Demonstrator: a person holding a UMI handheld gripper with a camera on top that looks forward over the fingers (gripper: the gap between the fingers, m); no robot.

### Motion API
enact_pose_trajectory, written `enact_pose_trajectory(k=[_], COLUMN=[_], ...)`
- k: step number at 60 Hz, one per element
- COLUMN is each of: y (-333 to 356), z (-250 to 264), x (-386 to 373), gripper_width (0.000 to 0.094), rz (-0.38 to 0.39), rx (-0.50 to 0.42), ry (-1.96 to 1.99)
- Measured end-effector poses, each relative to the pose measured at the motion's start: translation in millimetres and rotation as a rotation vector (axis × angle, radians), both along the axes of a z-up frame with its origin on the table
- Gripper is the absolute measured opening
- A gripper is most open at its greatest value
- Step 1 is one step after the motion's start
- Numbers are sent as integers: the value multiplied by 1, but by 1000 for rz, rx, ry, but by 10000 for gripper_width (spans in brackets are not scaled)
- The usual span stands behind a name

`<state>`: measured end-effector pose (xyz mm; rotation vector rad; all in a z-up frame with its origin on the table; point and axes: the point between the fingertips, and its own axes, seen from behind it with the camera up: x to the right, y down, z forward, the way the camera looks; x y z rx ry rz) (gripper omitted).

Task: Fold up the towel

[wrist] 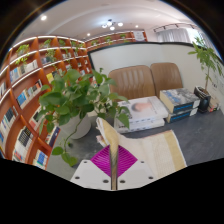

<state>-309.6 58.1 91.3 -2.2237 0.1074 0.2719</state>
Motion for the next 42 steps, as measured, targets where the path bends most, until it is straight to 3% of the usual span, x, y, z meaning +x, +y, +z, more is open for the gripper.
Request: enact_pose_trajectory(k=[6,13,17,18,19,21,22,25,42], y=[2,-1,-7,-8,-10,-15,-17,-23,-101], z=[22,0,-24,-29,-35,-41,-42,-37,79], x=[75,165,205,214,223,240,246,259,285], gripper_width=[50,54,219,332,359,522,638,722,794], rz=[-100,-182,-209,-216,-223,-237,-243,-262,-308], rx=[8,-15,-56,-63,-71,-85,-83,-69,61], ry=[5,-124,-196,-215,-236,-270,-279,-289,-161])
